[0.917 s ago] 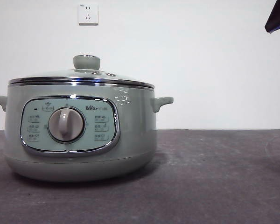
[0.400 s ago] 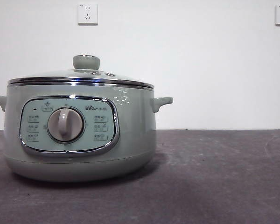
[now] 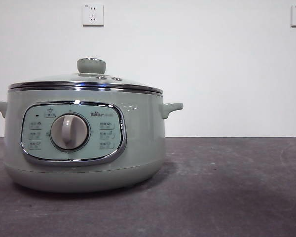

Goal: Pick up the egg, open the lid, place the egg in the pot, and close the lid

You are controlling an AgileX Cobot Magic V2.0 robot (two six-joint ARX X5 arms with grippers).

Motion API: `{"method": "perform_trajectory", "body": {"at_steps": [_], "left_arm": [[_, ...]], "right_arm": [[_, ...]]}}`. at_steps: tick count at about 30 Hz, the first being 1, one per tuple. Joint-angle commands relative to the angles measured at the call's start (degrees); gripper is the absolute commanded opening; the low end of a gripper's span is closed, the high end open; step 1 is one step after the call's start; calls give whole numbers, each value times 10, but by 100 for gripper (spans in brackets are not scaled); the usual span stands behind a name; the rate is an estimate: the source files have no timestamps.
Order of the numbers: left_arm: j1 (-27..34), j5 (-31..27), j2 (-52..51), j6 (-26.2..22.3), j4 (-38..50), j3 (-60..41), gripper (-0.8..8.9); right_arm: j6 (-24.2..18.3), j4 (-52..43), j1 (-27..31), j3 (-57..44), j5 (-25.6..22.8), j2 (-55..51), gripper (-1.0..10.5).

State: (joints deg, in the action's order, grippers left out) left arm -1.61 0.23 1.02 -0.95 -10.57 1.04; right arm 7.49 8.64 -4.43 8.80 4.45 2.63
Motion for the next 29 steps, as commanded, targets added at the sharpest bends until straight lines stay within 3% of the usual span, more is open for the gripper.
{"method": "perform_trajectory", "body": {"at_steps": [1, 11, 20, 29], "left_arm": [[2, 0, -2, -2, 0, -8, -3], [2, 0, -2, -2, 0, -8, -3], [2, 0, -2, -2, 0, -8, -3], [2, 0, -2, -2, 0, -8, -3]], "right_arm": [[-3, -8, 1, -38, 1, -23, 2], [7, -5, 1, -80, 2, -26, 2], [69, 15, 1, -84, 1, -26, 2], [70, 15, 1, -84, -4, -23, 2]]}}
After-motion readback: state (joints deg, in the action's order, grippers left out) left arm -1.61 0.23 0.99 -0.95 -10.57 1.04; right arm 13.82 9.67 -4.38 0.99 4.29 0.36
